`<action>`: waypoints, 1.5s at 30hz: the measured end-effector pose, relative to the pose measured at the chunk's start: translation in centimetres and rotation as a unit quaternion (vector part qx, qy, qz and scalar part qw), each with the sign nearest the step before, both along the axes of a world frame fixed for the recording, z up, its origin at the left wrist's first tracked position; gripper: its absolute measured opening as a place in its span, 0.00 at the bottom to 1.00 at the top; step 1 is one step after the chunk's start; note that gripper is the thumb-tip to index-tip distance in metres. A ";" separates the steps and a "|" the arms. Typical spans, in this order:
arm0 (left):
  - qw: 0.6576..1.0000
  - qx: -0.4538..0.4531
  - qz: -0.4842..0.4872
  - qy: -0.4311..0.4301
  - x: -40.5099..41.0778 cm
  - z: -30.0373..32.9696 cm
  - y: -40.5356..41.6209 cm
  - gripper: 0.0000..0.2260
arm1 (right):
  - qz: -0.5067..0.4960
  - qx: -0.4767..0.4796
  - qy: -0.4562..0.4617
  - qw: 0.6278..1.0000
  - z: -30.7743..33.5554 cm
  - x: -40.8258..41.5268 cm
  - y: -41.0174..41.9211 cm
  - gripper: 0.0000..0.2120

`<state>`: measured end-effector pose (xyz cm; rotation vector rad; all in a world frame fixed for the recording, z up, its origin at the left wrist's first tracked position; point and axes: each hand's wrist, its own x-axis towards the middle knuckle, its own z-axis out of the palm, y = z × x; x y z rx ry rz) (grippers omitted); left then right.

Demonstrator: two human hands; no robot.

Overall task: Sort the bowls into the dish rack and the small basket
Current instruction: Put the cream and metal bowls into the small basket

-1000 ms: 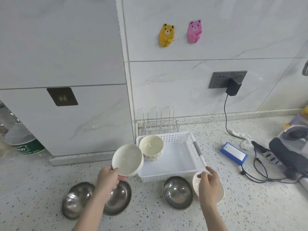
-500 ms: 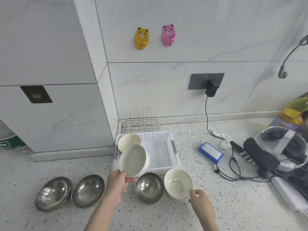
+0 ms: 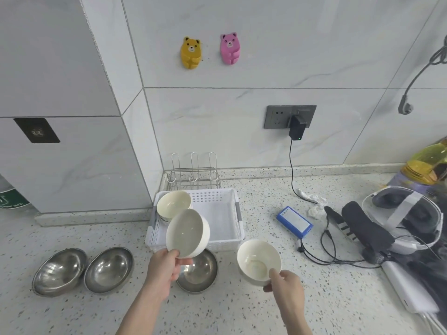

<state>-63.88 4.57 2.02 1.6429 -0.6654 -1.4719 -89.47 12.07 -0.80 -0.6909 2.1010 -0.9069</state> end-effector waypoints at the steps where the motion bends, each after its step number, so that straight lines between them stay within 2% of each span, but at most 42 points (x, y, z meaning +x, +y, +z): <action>1: 1.000 -0.002 0.005 0.002 0.0 0.0 -0.1 0.09 | -0.008 -0.009 0.003 1.000 0.5 -0.5 -0.3 0.10; 4: 1.000 -0.007 0.022 0.007 0.0 0.0 -0.3 0.09 | -0.023 -0.053 0.003 0.998 2.3 -1.2 -1.5 0.08; 7: 0.999 -0.011 0.035 0.006 0.2 0.3 -0.9 0.09 | -0.020 -0.103 -0.039 0.994 4.0 -1.1 -3.3 0.07; 12: 0.999 -0.020 0.040 0.003 0.8 0.9 -2.0 0.08 | 0.036 -0.113 -0.074 0.990 5.1 0.1 -8.1 0.07; 18: 0.998 -0.030 0.051 -0.020 1.2 1.7 -3.5 0.07 | 0.140 -0.060 -0.021 0.988 3.7 2.8 -14.1 0.10; 23: 0.997 -0.032 0.057 -0.043 1.1 1.9 -5.2 0.08 | 0.229 0.026 0.139 0.963 2.7 4.6 -17.5 0.14; 25: 0.997 -0.029 0.058 -0.050 0.9 1.9 -5.8 0.08 | 0.242 0.038 0.153 0.957 2.5 5.0 -18.4 0.13; 29: 0.996 -0.027 0.066 -0.053 0.6 1.4 -6.6 0.08 | 0.236 0.047 0.109 0.965 2.0 5.8 -19.6 0.17; 39: 0.996 -0.015 0.052 -0.071 -0.7 0.1 -8.3 0.10 | 0.183 0.035 0.039 0.982 1.1 7.0 -20.7 0.11; 45: 0.997 -0.012 0.053 -0.059 -1.2 -0.3 -9.0 0.09 | 0.157 0.012 -0.003 0.987 0.1 7.9 -20.0 0.16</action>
